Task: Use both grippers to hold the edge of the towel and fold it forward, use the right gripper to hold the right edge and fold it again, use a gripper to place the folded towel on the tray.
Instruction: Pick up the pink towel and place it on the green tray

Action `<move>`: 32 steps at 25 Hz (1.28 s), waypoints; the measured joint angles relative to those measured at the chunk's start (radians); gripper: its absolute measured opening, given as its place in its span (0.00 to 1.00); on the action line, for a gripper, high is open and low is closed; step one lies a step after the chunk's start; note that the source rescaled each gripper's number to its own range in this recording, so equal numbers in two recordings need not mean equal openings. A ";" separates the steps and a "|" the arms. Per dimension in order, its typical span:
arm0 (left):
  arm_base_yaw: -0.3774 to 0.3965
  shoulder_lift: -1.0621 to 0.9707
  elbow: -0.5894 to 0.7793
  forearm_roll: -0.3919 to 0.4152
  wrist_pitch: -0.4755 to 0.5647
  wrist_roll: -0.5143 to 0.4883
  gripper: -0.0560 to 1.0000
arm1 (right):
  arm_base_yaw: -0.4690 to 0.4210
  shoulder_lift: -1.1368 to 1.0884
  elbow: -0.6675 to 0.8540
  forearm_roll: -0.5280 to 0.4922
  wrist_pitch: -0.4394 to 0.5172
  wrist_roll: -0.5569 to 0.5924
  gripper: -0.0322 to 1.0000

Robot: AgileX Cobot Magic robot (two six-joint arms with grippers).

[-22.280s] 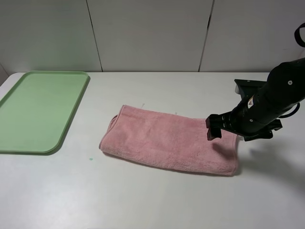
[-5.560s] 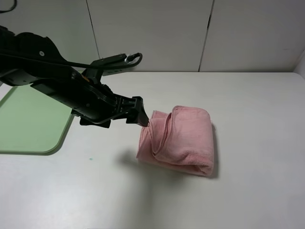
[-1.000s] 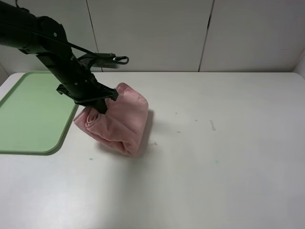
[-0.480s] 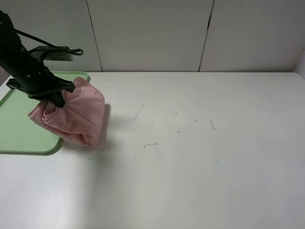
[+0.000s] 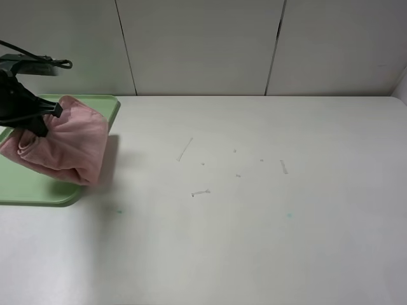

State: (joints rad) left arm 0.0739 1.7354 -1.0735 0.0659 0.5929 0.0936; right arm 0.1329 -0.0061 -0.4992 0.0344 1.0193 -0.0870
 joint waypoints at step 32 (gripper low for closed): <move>0.065 0.031 0.006 0.120 -0.004 0.000 0.66 | 0.000 0.000 0.000 0.000 0.000 0.000 1.00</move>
State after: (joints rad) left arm 0.1385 1.7666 -1.0677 0.1857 0.5890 0.0936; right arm 0.1329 -0.0061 -0.4992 0.0344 1.0193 -0.0870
